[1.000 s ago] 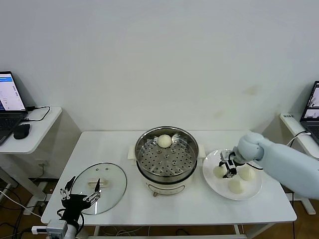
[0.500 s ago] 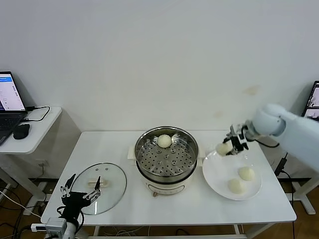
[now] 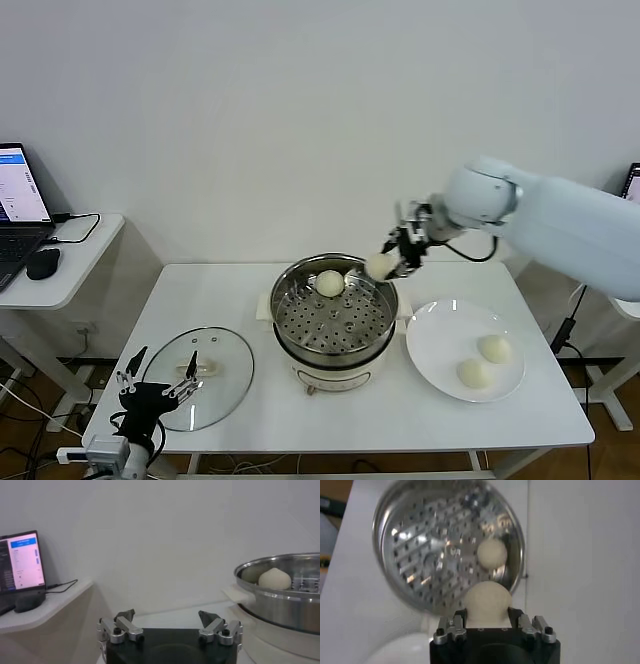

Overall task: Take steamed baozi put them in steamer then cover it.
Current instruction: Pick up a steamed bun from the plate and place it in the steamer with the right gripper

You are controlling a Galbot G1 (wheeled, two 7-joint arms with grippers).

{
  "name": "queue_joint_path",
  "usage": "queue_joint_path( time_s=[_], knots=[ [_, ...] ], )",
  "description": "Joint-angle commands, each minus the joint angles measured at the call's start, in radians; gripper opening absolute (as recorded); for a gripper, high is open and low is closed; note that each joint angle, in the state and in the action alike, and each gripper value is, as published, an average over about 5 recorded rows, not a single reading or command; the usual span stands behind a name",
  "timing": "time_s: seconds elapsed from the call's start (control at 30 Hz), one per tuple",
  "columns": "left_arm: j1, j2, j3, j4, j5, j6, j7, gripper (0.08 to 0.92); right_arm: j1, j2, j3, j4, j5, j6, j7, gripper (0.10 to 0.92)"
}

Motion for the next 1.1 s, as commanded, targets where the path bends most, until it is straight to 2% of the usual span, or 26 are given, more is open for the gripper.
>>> queue_joint_path(
  time_s=[0.03,0.37,0.77,0.87,1.1],
  knots=[
    [-0.005,-0.001,-0.005,0.005,-0.004,0.000,-0.001,0.823,-0.067,0.251,-0.047,-0.096,0.125,-0.115,0.099,0.535],
    [-0.021,-0.005,0.005,0.018,-0.004,0.001,0.000,0.823,-0.175,0.363,-0.046,-0.218,0.090,-0.114,0.118,0.535],
    [-0.021,-0.003,0.004,0.018,-0.006,0.000,0.000,0.823,-0.210,0.390,-0.031,-0.275,0.058,-0.108,0.140,0.548],
    [-0.022,-0.003,0.004,0.015,-0.006,0.000,0.000,0.823,-0.186,0.371,-0.030,-0.259,0.055,-0.110,0.126,0.595],
    [-0.024,0.000,0.005,0.011,-0.008,0.001,0.001,0.823,-0.008,0.232,-0.032,-0.142,0.058,-0.089,-0.008,0.781]
  ],
)
